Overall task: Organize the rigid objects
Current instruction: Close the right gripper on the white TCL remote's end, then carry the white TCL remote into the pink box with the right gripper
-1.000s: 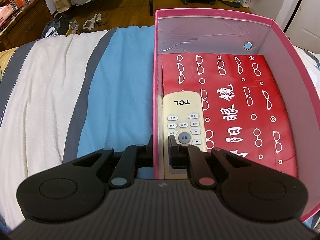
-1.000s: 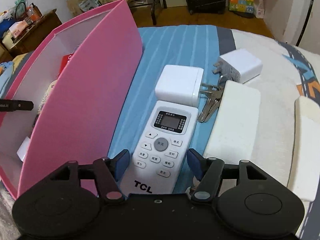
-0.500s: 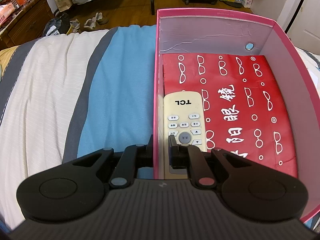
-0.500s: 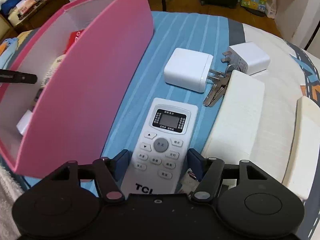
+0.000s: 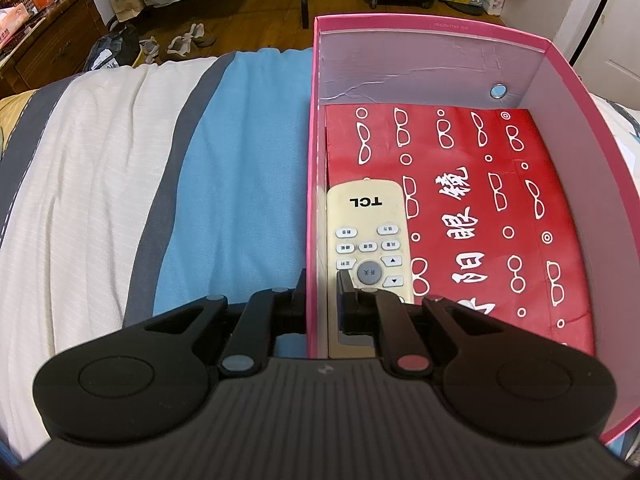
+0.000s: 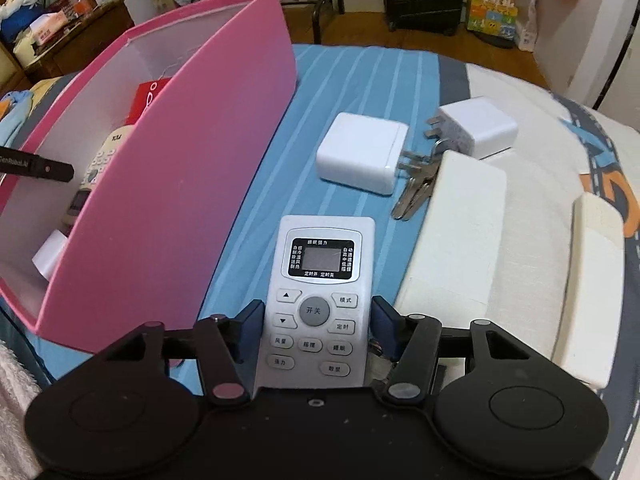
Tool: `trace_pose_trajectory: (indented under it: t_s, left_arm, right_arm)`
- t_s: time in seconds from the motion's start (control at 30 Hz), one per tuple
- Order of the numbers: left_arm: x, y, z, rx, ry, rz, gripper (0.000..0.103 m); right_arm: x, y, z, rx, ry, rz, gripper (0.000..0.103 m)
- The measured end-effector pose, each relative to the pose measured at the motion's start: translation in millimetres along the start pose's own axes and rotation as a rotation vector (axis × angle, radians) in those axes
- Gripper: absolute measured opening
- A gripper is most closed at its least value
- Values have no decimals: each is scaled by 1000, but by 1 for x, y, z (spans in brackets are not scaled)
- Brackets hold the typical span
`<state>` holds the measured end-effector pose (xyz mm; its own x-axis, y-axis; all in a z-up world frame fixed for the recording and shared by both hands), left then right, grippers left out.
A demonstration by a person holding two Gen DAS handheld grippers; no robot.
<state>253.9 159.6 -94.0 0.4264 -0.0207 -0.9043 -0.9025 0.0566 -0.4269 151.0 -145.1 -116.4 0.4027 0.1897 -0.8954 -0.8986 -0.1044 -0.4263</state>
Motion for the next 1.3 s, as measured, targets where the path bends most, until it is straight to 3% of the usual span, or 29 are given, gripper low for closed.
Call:
trace_pose_trajectory:
  t_s: [0.27, 0.53, 0.83, 1.0, 1.17, 1.3]
  left_arm:
    - [-1, 2, 1, -1, 3, 0, 9]
    - [-1, 2, 5, -30, 33, 4, 9]
    - [0, 3, 3, -29, 42, 9, 9]
    - [-1, 3, 2, -19, 34, -2, 9]
    - [-2, 3, 6, -32, 56, -3, 9]
    - [-1, 3, 7, -37, 65, -3, 9]
  right_arm:
    - [-21, 8, -1, 30, 8, -64, 62]
    - [-76, 6, 5, 91, -77, -238, 62]
    - [-154, -37, 77, -118, -196, -466, 63]
    - [-114, -69, 123, -241, -240, -369, 63]
    - [-51, -83, 153, -331, -175, -179, 62]
    - [-21, -85, 160, -414, -91, -99, 62]
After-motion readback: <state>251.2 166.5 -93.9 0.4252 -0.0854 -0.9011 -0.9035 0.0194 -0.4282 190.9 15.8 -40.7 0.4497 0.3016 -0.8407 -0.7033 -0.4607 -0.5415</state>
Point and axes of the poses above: each gripper's, at about its wrist camera, not at the fingertips, and x roughly the way its jaws point, z to its left, y to its underside, the point moved 4 cm from there along x, roughly the way its jaws point
